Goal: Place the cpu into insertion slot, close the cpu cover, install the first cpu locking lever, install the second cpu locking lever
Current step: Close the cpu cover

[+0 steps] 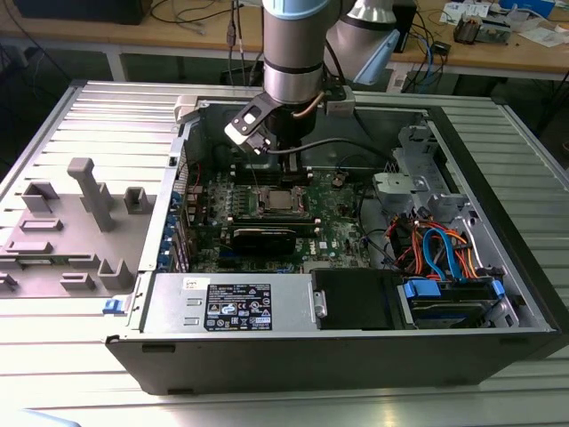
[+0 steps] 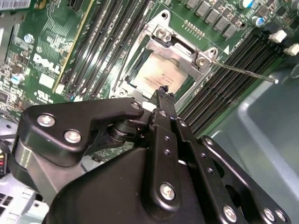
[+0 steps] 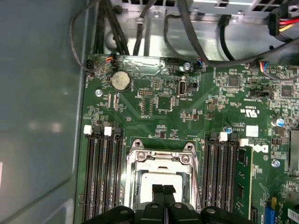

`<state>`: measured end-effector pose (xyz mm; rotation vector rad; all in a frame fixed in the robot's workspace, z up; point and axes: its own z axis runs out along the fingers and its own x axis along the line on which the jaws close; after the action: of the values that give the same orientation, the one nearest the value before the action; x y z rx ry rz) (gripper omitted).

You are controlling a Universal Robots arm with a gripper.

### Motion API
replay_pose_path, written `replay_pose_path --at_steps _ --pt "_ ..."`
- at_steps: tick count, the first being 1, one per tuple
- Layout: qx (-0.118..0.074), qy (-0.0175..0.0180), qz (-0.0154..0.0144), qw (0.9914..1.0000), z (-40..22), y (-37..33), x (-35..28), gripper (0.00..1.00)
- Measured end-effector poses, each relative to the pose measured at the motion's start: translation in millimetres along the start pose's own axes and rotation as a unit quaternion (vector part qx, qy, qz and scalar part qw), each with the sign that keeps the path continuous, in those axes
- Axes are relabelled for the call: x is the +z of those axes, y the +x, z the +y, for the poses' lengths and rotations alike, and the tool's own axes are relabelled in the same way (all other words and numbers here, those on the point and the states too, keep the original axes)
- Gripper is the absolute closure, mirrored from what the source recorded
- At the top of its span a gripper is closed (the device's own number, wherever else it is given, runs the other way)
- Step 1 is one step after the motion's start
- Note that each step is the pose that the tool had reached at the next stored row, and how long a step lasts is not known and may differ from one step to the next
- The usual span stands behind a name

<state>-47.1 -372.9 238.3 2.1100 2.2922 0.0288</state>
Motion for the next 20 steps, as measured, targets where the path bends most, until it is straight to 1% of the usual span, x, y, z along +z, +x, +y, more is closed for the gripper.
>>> replay_pose_path --at_steps 3,9,10,13,15,16,18,20 --pt "-0.02 -0.0001 0.0006 0.9998 0.0 0.0 0.1 0.89" --pt "-0.023 -0.0002 0.0007 0.99974 0.0 0.0 0.2 0.89" --pt "-0.028 -0.0002 0.0009 0.9996 0.0 0.0 0.1 0.89" --pt "-0.051 -0.0003 0.0016 0.99871 0.0 0.0 0.3 0.89" --pt "-0.066 -0.0004 0.0021 0.99782 0.0 0.0 0.5 0.89" --pt "-0.077 -0.0005 0.0024 0.99699 0.0 0.0 0.6 0.89" --pt "-0.101 -0.0007 0.0032 0.99486 0.0 0.0 0.9 0.89" --pt "-0.115 -0.0008 0.0036 0.99337 0.0 0.0 1.1 0.89"
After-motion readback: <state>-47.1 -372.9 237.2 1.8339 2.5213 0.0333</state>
